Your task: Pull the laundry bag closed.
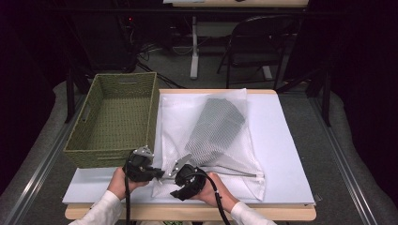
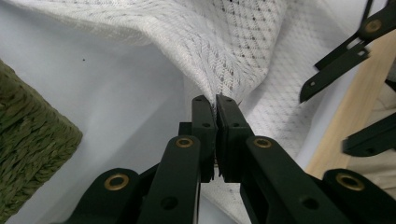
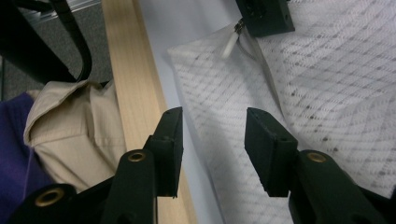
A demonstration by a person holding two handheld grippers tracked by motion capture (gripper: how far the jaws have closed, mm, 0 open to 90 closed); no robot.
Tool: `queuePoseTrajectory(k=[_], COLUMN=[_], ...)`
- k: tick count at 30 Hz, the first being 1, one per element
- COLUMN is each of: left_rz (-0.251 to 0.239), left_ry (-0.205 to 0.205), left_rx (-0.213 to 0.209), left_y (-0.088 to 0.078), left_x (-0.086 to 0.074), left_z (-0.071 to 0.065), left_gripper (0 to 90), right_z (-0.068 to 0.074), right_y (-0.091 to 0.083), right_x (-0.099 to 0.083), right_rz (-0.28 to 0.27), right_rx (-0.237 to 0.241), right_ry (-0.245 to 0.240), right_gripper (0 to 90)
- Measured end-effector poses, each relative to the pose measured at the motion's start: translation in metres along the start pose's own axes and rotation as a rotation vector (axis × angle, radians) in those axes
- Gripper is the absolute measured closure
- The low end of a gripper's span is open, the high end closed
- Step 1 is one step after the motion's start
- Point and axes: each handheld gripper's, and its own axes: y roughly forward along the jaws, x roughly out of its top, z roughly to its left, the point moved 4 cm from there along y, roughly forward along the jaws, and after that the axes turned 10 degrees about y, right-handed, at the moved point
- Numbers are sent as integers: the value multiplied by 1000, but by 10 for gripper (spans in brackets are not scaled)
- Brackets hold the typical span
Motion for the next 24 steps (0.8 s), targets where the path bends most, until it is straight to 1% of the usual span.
queuePoseTrajectory(k=[1,2,3,7,9,11,12,14,18,20,21,22,23,24], left_rz=[-6,-6,-4,-5,-12,-17,-18,-15,-18,-21,-19,-21,-22,-22], left_ry=[-2,-1,7,12,7,10,11,19,17,15,16,22,15,20], left_rx=[5,3,2,8,5,6,5,8,6,6,6,9,7,6], left_y=[0,-1,-1,-2,-2,-2,-2,-2,-2,-1,-1,-1,-1,-1], left_x=[0,1,1,2,2,4,4,4,5,5,5,6,6,6], left_z=[-1,-1,-1,-2,-3,-4,-4,-5,-6,-7,-7,-7,-8,-8], left_gripper=[872,872,872,872,872,872,872,872,871,871,871,871,870,870], right_z=[0,0,1,1,1,1,1,0,1,1,1,1,1,1], right_y=[2,3,4,11,15,18,19,21,25,27,28,29,30,31], right_x=[1,2,3,5,6,8,9,10,14,15,16,17,18,19], right_rz=[-5,-9,-11,-22,-29,-29,-33,-37,-50,-47,-55,-60,-60,-64], right_rx=[5,-1,-5,-4,-1,5,-1,9,9,11,4,12,25,15], right_ry=[-1,-3,7,18,28,25,22,31,41,38,47,45,59,63], right_gripper=[580,585,593,626,634,654,659,665,684,691,699,699,700,709])
